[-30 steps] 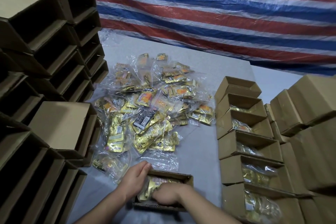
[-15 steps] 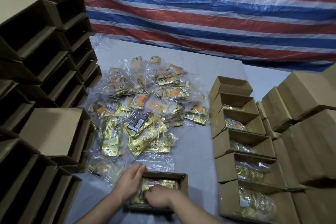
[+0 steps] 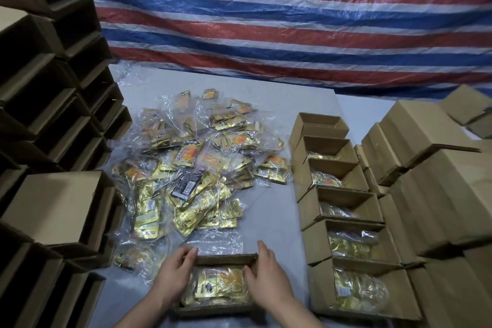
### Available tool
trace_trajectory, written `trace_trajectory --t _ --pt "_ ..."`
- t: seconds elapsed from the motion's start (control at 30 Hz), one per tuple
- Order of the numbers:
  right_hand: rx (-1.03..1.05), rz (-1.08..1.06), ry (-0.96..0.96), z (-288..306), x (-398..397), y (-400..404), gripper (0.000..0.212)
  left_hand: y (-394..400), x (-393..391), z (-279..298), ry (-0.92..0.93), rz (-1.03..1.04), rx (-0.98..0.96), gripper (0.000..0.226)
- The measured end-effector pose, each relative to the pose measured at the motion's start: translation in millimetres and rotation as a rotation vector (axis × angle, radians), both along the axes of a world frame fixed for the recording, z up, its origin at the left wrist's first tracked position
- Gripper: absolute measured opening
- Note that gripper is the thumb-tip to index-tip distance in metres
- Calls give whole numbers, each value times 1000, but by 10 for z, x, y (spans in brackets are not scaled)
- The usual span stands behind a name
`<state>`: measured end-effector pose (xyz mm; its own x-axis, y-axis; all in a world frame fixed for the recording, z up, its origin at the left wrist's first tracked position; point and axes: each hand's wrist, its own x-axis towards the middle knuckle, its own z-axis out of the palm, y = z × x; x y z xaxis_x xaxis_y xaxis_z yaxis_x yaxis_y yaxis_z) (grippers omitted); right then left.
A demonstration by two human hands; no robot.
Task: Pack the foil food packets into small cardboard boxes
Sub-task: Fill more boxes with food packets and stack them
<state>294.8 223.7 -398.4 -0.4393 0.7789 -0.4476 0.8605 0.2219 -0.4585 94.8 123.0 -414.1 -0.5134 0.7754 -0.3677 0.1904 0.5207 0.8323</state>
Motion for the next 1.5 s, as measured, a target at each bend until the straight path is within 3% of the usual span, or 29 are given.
trace_trajectory --t 0.1,0.17,0.27,0.47,0.67,1.03,1.17,1.37,1.5 --pt "14 -28 19 -73 -16 -59 20 1 15 31 3 -11 -14 16" --pt "45 -59 34 -80 -10 -52 6 -7 15 53 0 -11 -24 17" --pt "44 -62 46 -58 12 -14 6 -18 11 40 1 36 -78 17" --pt "47 -30 17 -13 34 18 14 -41 138 12 -105 69 -230 61" --pt "22 -68 0 -34 261 -124 13 -28 282 -1 -68 31 -234 47" --pt "-49 -359 -28 5 875 -383 16 39 884 -105 -70 -130 -295 34" --pt "-62 -445 -39 56 1119 -475 18 36 1109 -94 -99 -178 -331 56" --pt "-50 -582 -77 42 1584 -567 11 56 1609 -7 -241 -198 -370 69" --pt "-75 -711 -117 57 1926 -493 24 94 2054 61 -297 -210 -399 73"
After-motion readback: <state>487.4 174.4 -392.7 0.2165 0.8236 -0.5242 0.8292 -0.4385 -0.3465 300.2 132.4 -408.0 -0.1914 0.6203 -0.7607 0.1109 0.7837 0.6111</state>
